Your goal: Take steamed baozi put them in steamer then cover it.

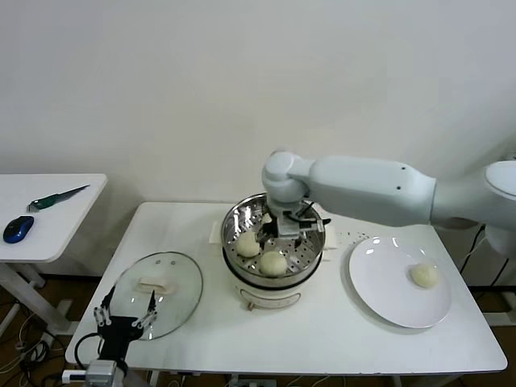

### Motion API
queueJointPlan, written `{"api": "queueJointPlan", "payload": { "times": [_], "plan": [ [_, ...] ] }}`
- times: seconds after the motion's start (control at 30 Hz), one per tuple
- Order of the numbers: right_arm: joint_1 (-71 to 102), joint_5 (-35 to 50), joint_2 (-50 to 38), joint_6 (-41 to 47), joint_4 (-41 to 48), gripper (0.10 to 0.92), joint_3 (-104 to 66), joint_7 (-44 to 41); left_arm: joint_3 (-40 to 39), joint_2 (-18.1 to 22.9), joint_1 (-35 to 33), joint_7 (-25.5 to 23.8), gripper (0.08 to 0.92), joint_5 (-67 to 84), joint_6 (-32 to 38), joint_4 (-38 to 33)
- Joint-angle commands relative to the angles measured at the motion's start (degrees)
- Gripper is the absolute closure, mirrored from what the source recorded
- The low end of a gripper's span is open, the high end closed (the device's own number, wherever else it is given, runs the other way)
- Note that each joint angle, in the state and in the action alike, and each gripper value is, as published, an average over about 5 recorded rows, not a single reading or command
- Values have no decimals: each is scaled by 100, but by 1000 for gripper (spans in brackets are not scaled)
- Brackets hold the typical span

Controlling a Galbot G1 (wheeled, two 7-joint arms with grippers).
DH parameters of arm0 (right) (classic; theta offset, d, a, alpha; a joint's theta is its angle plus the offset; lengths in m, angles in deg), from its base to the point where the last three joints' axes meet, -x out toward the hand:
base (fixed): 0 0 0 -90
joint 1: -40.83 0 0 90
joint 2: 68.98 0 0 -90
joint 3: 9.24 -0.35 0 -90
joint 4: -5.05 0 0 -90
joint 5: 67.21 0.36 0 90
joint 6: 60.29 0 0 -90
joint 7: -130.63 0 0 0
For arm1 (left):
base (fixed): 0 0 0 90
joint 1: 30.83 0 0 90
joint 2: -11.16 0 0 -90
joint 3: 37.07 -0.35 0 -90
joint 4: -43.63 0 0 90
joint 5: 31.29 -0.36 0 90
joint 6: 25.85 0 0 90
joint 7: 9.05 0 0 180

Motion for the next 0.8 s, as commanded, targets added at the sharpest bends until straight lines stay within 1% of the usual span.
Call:
{"api": "queueJointPlan", "payload": {
  "times": [0.03, 0.1, 0.17, 0.23, 0.33, 0.43, 0.53, 0.67, 0.8],
  "plan": [
    [-1122, 1737, -1146, 1982, 452, 203, 887, 1150, -11, -13, 11, -1, 177, -5, 3, -16],
    [-1239, 2225, -1485, 2651, 481, 203, 1041, 1159, -14, -19, 17, 0, 177, 1, 9, -16],
    [-1241, 2467, -1853, 3127, 512, 203, 1094, 1022, -18, -21, 18, -1, 177, 6, 15, -16],
    [-1109, 2510, -2290, 3447, 507, 203, 1039, 943, -25, -20, 19, -2, 177, 9, 20, -18],
    [-659, 2345, -2963, 3682, 459, 203, 755, 852, -39, -18, 19, -5, 177, 9, 20, -28],
    [66, 2190, -3512, 3764, 524, 203, 276, 619, -56, -15, 15, -10, 177, 5, 9, -46],
    [990, 1965, -3840, 3641, 773, 203, -501, 430, -76, -3, 9, -14, 177, -5, -13, -70],
    [2142, 1517, -3963, 3319, 1243, 203, -1609, 329, -67, 18, -38, -20, 177, -22, -48, -134],
    [3090, 1009, -3818, 2968, 1871, 203, -2505, 232, -13, 44, -135, -21, 177, -32, -36, -181]
  ]
}}
